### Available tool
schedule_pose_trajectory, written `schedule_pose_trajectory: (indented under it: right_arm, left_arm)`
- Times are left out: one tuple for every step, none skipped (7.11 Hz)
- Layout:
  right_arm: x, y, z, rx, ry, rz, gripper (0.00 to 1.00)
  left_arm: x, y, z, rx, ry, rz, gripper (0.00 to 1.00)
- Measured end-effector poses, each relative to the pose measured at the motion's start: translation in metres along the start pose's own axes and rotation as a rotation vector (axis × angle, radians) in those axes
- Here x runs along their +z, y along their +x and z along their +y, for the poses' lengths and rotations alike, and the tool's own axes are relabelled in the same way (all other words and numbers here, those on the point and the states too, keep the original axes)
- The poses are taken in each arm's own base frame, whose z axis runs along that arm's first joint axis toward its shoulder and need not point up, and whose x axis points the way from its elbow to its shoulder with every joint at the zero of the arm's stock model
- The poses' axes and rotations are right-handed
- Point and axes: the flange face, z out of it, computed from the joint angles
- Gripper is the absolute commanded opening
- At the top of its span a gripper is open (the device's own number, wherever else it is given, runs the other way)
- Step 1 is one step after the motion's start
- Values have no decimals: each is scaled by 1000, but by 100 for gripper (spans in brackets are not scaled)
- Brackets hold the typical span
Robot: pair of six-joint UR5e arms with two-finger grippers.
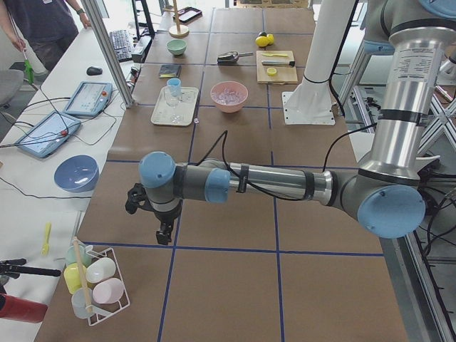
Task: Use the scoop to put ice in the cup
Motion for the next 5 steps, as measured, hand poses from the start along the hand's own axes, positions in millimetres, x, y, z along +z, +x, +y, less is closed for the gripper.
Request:
schedule_pose_trajectory:
  right_arm:
    - [2, 4, 1, 16, -3, 1, 100]
    - [3, 11, 4, 36, -5, 5, 100]
    - [6, 17, 6, 50, -10, 10, 100]
    - [11, 23, 8, 60, -17, 12, 100]
    - [14, 26, 8, 64, -21, 13, 100]
  left_arm:
    - [5, -6, 22, -25, -11, 31, 100]
    - [6, -7, 29, -32, -13, 42, 100]
    - [6, -8, 32, -34, -14, 41, 100]
    - [5, -7, 32, -33, -12, 41, 100]
    - [4, -6, 32, -31, -10, 41, 100]
